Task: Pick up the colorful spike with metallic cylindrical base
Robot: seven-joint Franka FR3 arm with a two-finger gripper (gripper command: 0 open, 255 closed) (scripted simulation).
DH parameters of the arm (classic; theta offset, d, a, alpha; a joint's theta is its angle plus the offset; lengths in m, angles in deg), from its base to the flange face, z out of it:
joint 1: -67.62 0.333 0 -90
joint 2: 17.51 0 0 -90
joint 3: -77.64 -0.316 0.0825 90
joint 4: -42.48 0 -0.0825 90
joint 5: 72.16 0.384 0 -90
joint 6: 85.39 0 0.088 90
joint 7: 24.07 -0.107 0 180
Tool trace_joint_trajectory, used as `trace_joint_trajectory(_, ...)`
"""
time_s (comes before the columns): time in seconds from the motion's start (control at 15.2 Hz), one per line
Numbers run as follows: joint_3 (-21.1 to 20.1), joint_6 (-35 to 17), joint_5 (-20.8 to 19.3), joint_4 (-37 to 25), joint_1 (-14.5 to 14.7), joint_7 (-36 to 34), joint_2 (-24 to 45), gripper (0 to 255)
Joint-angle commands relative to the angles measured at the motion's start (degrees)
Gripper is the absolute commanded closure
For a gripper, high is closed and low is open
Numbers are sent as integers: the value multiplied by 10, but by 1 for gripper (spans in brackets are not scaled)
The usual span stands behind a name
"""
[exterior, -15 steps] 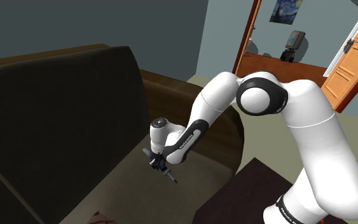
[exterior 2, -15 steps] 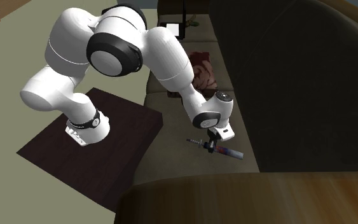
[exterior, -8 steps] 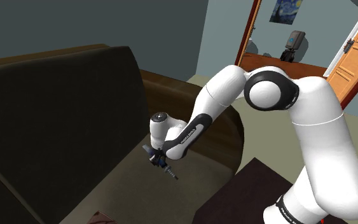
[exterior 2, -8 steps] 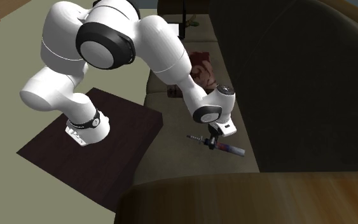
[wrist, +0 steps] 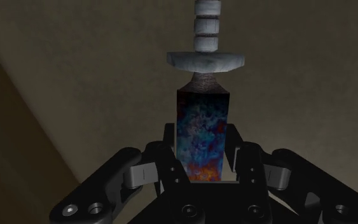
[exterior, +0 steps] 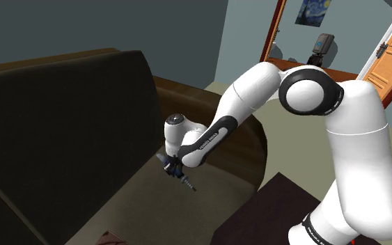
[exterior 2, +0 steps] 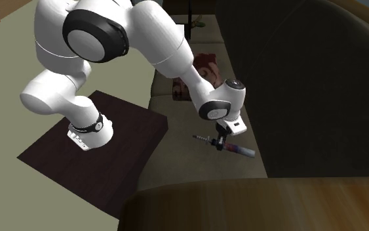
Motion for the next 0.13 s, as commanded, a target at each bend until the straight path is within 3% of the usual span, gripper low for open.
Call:
trace_joint_trajectory(0.0, -3, 7, 4, 2, -2, 3, -9, 255)
trace_joint_trajectory(0.07, -3, 7, 4, 2, -2, 3, -9, 255)
